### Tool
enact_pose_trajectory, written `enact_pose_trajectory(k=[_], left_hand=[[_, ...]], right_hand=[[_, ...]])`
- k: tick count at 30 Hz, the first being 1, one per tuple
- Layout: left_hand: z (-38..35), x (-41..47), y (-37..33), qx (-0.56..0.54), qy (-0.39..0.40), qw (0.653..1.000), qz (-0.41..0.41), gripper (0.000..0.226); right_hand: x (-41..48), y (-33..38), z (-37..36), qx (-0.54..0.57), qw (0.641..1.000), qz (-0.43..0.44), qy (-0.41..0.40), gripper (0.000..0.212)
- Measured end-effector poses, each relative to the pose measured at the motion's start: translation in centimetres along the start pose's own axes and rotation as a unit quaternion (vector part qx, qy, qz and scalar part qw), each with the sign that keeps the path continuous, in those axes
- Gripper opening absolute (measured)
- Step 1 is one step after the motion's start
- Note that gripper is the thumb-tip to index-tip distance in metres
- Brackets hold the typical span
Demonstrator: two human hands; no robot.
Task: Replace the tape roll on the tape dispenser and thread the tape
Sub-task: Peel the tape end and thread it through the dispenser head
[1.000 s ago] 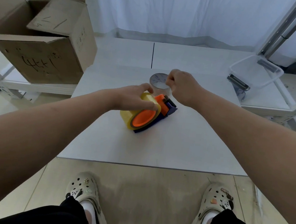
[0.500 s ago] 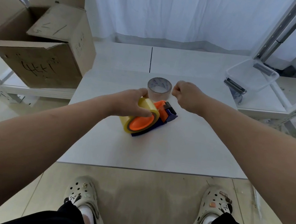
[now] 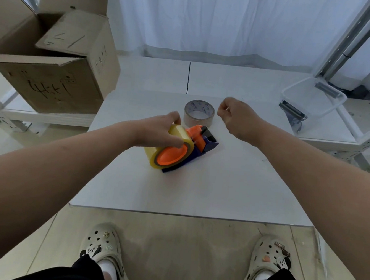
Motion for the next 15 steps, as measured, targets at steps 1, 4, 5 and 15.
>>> enact_pose_trajectory(k=[1, 4, 5, 15], left_hand=[[-0.1, 0.0, -0.1, 0.001, 0.000, 1.000, 0.003, 0.052], [0.2, 0.0, -0.2, 0.056, -0.056, 0.997, -0.004, 0.053], [0.5, 0.0, -0.3, 0.064, -0.079, 0.995, -0.009, 0.052], [1.5, -0.8, 0.4, -0.008, -0.080, 0.995, -0.051, 0.040]], right_hand=[[-0.1, 0.7, 0.0, 0.006, 1.000, 0.019, -0.003, 0.008], [-0.1, 2.1, 0.2, -0.003, 0.998, 0.058, -0.011, 0.009], [-0.1, 2.1, 0.3, -0.012, 0.998, 0.062, -0.012, 0.009], [0.0, -2.6, 2.8, -0.066, 0.997, -0.014, -0.042, 0.014]])
Point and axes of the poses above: each hand's wrist, its own x-axis towards the middle knuckle, its own z-axis out of the back of the hand, y = z × x, the point moved 5 cm from there along x, towards the middle knuckle, and after that the axes turned 2 degrees about -y, right-handed, at the moved point
